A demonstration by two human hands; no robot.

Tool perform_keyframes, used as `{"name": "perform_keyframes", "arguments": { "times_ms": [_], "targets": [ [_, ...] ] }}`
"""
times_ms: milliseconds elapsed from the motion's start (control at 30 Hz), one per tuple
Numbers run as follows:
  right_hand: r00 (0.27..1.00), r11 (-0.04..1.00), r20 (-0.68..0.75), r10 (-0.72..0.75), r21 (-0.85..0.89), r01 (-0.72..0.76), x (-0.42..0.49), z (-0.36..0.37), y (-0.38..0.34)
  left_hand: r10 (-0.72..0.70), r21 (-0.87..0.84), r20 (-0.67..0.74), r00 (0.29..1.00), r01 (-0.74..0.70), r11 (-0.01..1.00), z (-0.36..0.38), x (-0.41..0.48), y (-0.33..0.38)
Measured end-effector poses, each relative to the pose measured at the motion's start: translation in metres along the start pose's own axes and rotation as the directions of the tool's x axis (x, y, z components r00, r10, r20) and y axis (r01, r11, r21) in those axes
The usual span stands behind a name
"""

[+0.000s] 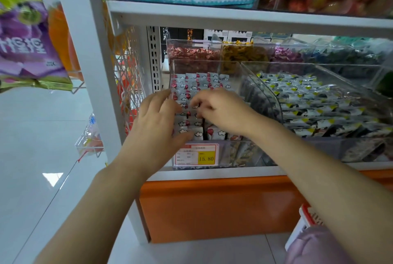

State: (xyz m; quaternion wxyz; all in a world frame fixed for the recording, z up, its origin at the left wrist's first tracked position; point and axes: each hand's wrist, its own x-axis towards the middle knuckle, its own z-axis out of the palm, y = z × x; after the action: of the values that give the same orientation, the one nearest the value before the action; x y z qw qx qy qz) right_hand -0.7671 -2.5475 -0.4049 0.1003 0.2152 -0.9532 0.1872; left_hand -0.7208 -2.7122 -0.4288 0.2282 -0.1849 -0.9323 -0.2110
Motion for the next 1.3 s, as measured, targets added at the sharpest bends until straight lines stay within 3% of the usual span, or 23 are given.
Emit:
{"name": "perform_keyframes", "arguments": {
  "times_ms": [67, 100, 233, 333, 400, 467, 533, 633, 767, 933, 1000, 1200, 1300],
  "targets": [
    [0.992, 0.983, -0.108, 0.063, 0.179, -0.043, 0.007, -0.007, 0.005, -0.007, -0.020, 0.003, 1.000, 0.007, 1.000, 0.000, -0.001, 0.000],
    [0.987, 0.986, -0.147, 0.065, 0.164, -0.041, 0.011, -0.009, 0.008, -0.006, -0.030, -0.001, 1.000, 0.006, 1.000, -0.001, -0.001, 0.001],
    [1.000, 0.965, -0.015, -0.023, -0.261, 0.018, 0.025, -0.003, 0.008, -0.013, -0.056, -0.013, 1.000, 0.012, 0.998, -0.002, -0.001, 0.002],
    [1.000, 0.951, 0.021, -0.022, -0.308, 0.027, 0.032, 0.000, 0.000, -0.010, -0.053, -0.030, 0.999, 0.008, 0.999, -0.002, -0.001, 0.001],
    [1.000, 0.987, -0.016, -0.007, -0.162, 0.004, 0.030, -0.005, -0.001, -0.015, -0.066, -0.047, 0.999, 0.012, 0.998, -0.003, -0.001, 0.000],
    [0.994, 0.993, -0.109, 0.027, 0.117, -0.014, 0.022, -0.013, -0.001, -0.032, -0.092, -0.064, 0.997, 0.026, 0.995, -0.004, -0.002, -0.001],
    [0.957, 0.932, -0.275, 0.093, 0.363, 0.013, 0.011, -0.023, -0.001, -0.047, -0.113, -0.088, 0.995, 0.037, 0.993, -0.006, -0.001, -0.001],
    [0.865, 0.856, -0.458, 0.204, 0.512, 0.069, -0.009, -0.031, -0.001, -0.081, -0.140, -0.164, 0.983, 0.058, 0.988, -0.010, 0.000, 0.003],
    [0.775, 0.638, -0.491, 0.397, 0.755, 0.152, -0.039, -0.030, -0.001, -0.154, -0.272, -0.206, 0.966, 0.095, 0.958, -0.015, 0.002, 0.011],
    [0.809, 0.191, -0.226, 0.542, 0.971, 0.143, -0.060, -0.015, -0.004, -0.213, -0.573, -0.044, 0.976, 0.150, 0.806, -0.017, 0.000, 0.025],
    [0.822, 0.068, -0.139, 0.552, 0.990, 0.121, -0.063, -0.012, -0.004, -0.256, -0.678, 0.011, 0.967, 0.195, 0.709, -0.017, -0.001, 0.027],
    [0.890, -0.078, -0.017, 0.455, 0.995, 0.059, -0.068, -0.009, -0.001, -0.433, -0.807, -0.010, 0.902, 0.248, 0.536, -0.016, -0.003, 0.020],
    [0.892, -0.106, 0.005, 0.451, 0.993, 0.048, -0.069, -0.008, -0.001, -0.459, -0.933, 0.135, 0.878, 0.268, 0.239, -0.018, -0.002, 0.020]
  ]
}}
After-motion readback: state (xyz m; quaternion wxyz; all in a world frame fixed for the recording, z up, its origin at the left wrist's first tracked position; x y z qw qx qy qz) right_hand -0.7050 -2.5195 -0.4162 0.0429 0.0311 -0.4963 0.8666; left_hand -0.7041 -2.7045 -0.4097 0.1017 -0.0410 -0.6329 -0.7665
